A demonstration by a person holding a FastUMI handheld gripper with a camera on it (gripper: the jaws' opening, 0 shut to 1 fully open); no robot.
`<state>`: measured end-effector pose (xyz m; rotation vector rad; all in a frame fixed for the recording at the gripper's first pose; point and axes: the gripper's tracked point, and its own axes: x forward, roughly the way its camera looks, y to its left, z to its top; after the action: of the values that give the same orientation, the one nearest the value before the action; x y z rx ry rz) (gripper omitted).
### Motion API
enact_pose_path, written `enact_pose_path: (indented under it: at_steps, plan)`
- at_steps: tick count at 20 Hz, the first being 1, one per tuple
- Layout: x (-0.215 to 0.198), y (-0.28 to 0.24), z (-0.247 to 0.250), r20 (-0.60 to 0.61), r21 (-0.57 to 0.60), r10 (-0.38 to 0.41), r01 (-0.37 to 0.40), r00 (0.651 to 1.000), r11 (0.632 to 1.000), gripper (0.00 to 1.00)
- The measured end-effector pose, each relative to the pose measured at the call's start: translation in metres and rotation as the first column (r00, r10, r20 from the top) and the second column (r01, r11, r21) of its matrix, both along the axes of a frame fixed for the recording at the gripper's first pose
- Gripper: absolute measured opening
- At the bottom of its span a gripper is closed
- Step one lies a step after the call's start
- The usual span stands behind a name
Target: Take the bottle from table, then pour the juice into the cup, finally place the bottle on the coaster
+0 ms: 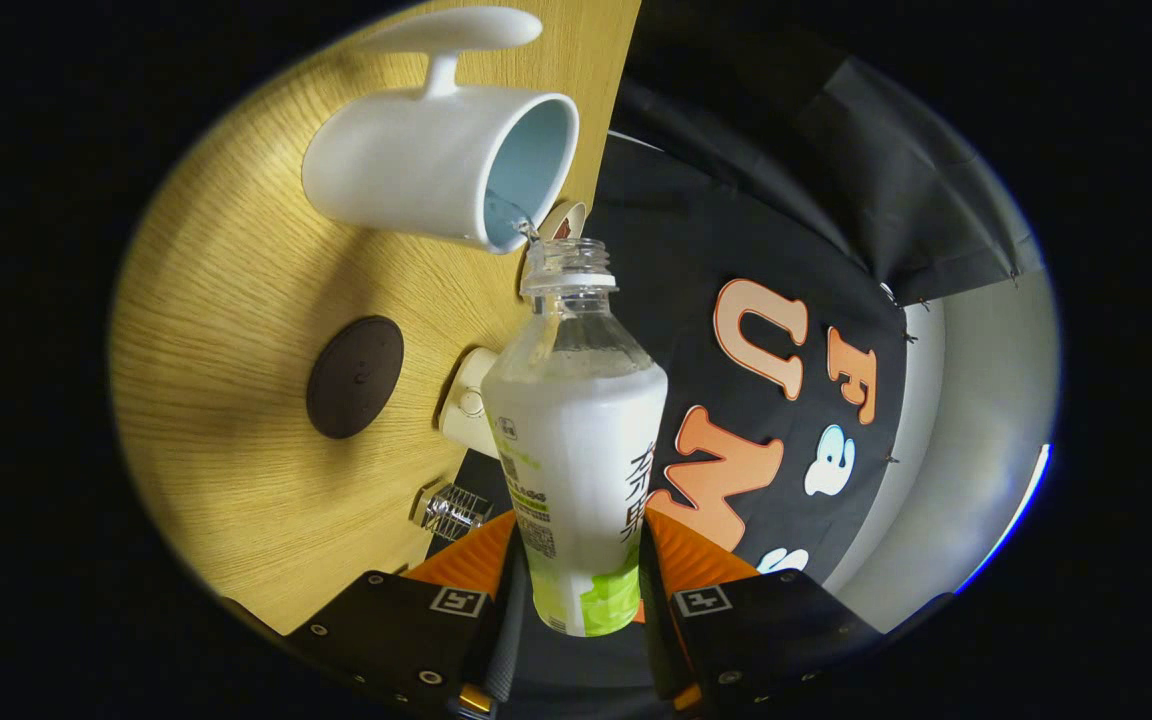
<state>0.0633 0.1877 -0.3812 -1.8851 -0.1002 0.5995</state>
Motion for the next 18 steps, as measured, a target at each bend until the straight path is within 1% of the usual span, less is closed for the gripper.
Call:
enact_pose_path:
  at_steps: [9, 18]
  plan:
    - [0.0, 0.011, 0.006, 0.021, -0.05, 0.05, -0.049, 0.999, 0.998, 0.53]
    - [-0.007, 0.034, 0.018, 0.052, -0.084, 0.126, -0.122, 0.991, 0.989, 0.53]
